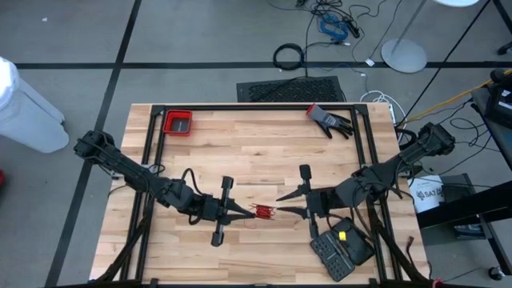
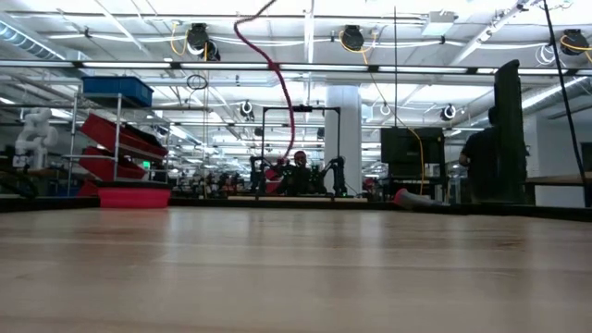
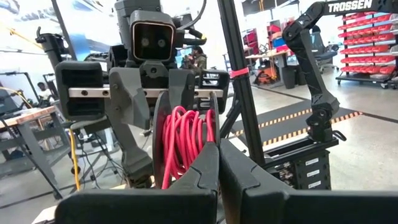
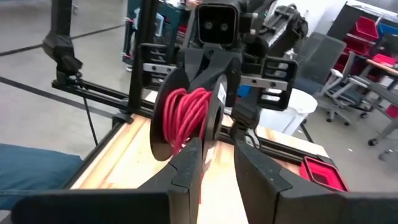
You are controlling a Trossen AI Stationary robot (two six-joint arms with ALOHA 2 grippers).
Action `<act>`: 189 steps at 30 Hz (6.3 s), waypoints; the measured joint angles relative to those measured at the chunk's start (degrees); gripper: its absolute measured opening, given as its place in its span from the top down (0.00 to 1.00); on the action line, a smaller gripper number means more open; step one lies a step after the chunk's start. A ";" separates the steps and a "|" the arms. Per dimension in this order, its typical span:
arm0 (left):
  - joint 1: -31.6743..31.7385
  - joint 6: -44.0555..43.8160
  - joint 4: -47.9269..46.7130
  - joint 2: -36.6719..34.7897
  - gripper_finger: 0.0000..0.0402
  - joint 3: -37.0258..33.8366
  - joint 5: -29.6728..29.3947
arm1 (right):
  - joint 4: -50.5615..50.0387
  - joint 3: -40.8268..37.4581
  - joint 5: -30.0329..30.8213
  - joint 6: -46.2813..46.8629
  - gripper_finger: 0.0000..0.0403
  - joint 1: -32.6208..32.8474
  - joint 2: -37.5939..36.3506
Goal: Coil cords
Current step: Coil the red wire onto the spool
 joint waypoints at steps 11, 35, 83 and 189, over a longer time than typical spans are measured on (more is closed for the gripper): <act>0.00 -0.06 0.00 0.00 1.00 0.00 0.02 | 0.44 0.00 0.13 0.27 0.80 -0.27 0.77; 0.00 -0.26 0.20 0.00 1.00 0.00 -1.31 | 2.46 -0.02 -0.03 -2.32 0.98 -1.20 2.08; 0.45 -7.69 -11.09 -0.71 0.44 -0.02 -19.27 | 5.18 -0.02 11.82 -0.84 1.00 3.20 -1.04; 4.01 -16.46 -45.41 -7.79 1.00 -0.02 -16.92 | -3.94 0.00 21.34 5.73 1.00 6.73 -5.22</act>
